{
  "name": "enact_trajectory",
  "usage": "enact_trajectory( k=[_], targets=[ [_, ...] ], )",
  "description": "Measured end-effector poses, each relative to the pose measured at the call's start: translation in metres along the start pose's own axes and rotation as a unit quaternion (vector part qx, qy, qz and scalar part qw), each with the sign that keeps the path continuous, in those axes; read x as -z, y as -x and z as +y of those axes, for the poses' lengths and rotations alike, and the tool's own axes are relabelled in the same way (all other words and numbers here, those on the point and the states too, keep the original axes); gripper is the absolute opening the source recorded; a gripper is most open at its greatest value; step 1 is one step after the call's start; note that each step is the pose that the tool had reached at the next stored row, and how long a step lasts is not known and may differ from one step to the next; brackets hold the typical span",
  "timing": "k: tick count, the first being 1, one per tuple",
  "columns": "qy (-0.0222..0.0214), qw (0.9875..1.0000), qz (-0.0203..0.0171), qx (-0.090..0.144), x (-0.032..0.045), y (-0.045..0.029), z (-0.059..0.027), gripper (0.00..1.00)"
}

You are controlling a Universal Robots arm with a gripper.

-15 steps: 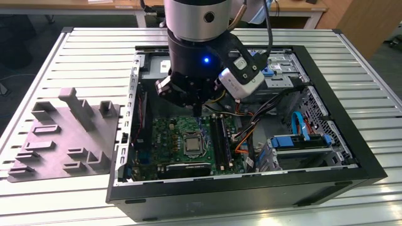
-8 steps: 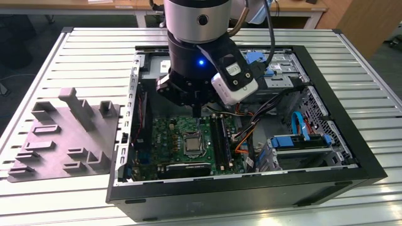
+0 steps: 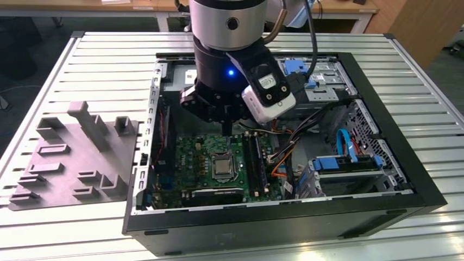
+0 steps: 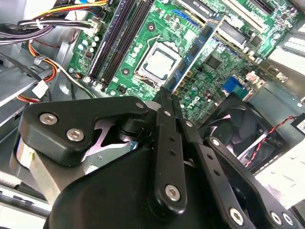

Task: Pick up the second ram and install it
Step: 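Insert the second ram into the second slot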

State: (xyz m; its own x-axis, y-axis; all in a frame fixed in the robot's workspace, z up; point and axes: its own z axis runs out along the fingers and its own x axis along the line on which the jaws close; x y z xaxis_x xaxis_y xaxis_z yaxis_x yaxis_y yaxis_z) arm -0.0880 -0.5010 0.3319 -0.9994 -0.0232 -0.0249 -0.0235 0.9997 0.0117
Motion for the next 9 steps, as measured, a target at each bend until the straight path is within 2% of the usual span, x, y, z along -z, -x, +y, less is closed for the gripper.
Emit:
enact_trajectory(
  k=[3, 9],
  targets=[
    [0.0001, 1.0, -0.0005, 0.0, -0.0022, -0.0001, 0.0, 0.12],
    [-0.0001, 1.0, -0.0033, 0.0, -0.0115, -0.0003, -0.0001, 0.12]
  ],
)
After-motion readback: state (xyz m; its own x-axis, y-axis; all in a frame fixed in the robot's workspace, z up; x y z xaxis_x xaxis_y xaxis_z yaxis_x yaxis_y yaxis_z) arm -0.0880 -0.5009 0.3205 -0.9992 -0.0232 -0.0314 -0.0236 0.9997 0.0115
